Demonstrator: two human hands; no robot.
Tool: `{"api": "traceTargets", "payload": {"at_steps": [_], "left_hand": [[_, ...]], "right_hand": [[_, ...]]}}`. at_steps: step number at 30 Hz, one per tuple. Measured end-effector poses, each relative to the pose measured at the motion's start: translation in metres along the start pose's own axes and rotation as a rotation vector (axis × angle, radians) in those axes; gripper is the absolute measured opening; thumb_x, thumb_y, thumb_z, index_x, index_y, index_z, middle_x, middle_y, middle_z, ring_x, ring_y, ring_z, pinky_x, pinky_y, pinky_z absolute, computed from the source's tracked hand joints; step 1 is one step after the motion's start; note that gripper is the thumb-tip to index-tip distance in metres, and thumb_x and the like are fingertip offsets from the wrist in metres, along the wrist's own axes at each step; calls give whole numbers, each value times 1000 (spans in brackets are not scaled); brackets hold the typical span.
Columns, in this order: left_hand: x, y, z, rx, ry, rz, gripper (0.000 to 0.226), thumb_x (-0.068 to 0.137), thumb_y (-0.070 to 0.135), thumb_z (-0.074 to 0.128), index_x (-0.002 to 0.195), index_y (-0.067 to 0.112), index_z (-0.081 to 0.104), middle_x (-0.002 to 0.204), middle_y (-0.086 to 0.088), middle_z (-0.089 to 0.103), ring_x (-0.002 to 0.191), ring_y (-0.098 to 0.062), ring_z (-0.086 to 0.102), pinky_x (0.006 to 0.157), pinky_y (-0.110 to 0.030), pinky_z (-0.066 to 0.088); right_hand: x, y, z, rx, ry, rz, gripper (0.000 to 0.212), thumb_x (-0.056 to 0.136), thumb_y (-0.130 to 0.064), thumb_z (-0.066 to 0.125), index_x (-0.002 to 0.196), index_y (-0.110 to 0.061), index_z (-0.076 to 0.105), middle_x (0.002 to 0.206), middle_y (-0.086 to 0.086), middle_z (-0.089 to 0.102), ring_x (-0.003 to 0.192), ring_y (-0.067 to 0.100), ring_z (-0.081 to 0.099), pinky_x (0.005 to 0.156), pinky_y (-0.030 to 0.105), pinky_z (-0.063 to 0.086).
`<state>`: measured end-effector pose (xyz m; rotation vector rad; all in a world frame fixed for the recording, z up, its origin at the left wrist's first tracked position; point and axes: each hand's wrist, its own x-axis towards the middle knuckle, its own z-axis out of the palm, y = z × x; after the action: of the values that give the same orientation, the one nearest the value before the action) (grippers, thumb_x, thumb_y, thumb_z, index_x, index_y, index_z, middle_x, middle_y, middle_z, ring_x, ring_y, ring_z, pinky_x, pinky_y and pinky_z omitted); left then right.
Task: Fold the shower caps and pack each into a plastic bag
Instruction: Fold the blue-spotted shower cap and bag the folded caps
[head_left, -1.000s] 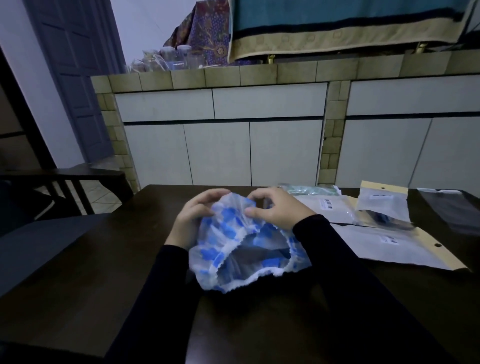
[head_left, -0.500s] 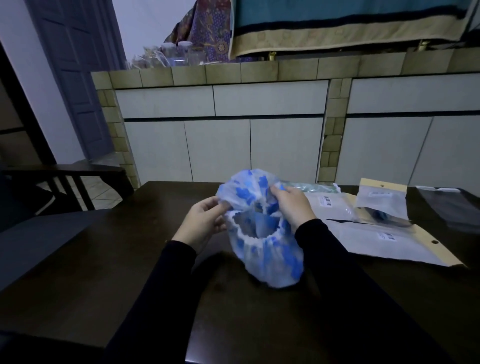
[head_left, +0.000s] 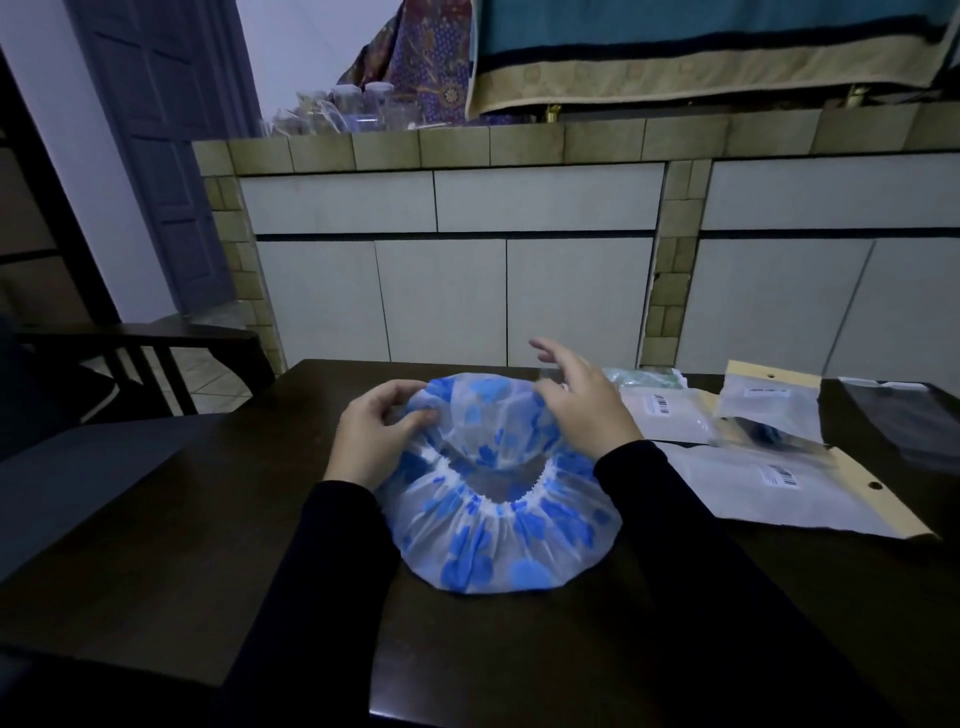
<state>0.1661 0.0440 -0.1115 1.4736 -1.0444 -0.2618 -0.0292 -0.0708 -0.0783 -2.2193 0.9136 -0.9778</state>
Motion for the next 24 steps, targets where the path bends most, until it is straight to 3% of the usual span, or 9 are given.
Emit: {"api": "traceTargets", "payload": {"at_steps": [3,5,8,12,14,16,18,21,24], "left_hand": [[-3,3,-3,-33,-25,29,14,80,17,76,87,27,70,88,5,73,85,-8,67,77,-25,54],[-2,3,-4,0,2,-5,5,80,23,75,79,23,70,77,8,71,73,-5,64,69,-21,52],[3,-5,-9,76,180,-93,19,81,31,74,68,19,68,61,8,64,59,-11,56,60,-33,51],[3,-12,-15,307,236,-151,21,83,45,68,76,26,66,76,7,66,76,-15,63,67,-34,52],[2,-9,-14,352,207,-109,16,82,47,65,88,32,64,87,11,67,86,-12,64,80,-36,53],[2,-5,-16,455,201,9,30,77,49,58,105,38,63,100,14,67,96,-10,62,95,-44,46],[-1,6,-13,528,145,140,39,79,52,54,116,40,60,108,18,63,103,-5,54,103,-39,35],[-7,16,-1,504,-37,209,31,80,63,57,106,47,61,104,23,61,103,-1,49,95,-31,34],[-6,13,1,409,-32,152,18,76,53,71,74,36,66,73,17,65,72,5,58,65,-17,44]], "right_hand": [[6,7,7,-27,-109,21,26,95,-41,49,100,-22,67,99,-2,68,96,17,60,88,34,44],[6,12,12,-24,-62,11,25,95,-37,53,82,-19,64,80,2,65,80,20,59,73,34,45],[2,16,13,-107,152,63,24,92,-42,55,84,-23,65,81,1,66,79,23,58,69,34,46],[-5,11,15,-127,233,83,32,88,-54,57,82,-23,63,83,-6,63,78,17,58,67,31,46],[-7,10,18,-111,206,19,31,91,-51,55,83,-21,63,83,-7,62,82,15,58,68,30,46],[-8,9,19,-111,208,-52,28,93,-46,54,86,-21,64,83,-9,60,83,13,56,67,28,41],[-9,7,22,-112,205,-143,25,93,-44,56,87,-21,67,84,-10,62,81,9,54,67,25,38],[-10,4,28,-33,136,-266,26,90,-45,57,87,-21,69,83,-8,64,80,9,55,70,24,42],[-8,12,27,41,99,-216,19,87,-35,60,87,-18,66,81,-5,62,77,9,55,70,18,42]]}}
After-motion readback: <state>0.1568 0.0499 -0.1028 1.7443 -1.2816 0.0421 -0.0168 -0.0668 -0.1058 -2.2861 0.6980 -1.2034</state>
